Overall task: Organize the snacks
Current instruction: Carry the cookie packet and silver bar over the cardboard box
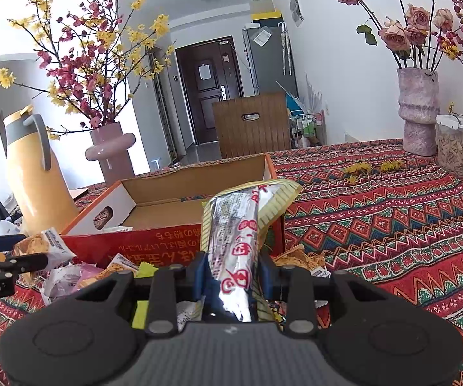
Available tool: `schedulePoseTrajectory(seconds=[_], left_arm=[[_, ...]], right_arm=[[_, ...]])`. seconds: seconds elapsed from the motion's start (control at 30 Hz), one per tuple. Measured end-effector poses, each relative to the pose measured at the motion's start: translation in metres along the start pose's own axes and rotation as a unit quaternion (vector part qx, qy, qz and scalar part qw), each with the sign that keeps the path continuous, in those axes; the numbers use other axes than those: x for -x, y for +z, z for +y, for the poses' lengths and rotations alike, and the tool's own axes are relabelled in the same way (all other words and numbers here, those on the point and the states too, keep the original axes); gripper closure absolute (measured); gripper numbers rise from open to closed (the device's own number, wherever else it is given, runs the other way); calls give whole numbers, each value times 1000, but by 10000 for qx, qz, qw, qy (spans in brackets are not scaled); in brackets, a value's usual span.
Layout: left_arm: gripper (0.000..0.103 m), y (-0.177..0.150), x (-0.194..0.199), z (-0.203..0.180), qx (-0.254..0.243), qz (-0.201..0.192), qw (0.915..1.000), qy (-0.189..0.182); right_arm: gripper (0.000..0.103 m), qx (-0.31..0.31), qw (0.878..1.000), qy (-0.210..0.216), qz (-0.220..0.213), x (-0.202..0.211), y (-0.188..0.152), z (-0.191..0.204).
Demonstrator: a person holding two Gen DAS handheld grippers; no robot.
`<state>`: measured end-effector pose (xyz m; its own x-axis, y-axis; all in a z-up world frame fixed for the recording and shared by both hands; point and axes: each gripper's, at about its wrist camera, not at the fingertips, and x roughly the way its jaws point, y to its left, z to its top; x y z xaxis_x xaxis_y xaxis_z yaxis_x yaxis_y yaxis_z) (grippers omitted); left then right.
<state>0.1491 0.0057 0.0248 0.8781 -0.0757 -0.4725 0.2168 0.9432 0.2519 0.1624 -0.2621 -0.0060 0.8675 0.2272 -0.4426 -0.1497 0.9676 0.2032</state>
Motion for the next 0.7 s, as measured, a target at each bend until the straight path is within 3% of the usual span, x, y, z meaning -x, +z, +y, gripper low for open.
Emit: schedulePoseTrajectory(seconds=[0.7], left_arm=[[51,44,-19,15,984,-471,9940,94]], right_arm=[[71,96,9988,364,-310,-41,63,10]])
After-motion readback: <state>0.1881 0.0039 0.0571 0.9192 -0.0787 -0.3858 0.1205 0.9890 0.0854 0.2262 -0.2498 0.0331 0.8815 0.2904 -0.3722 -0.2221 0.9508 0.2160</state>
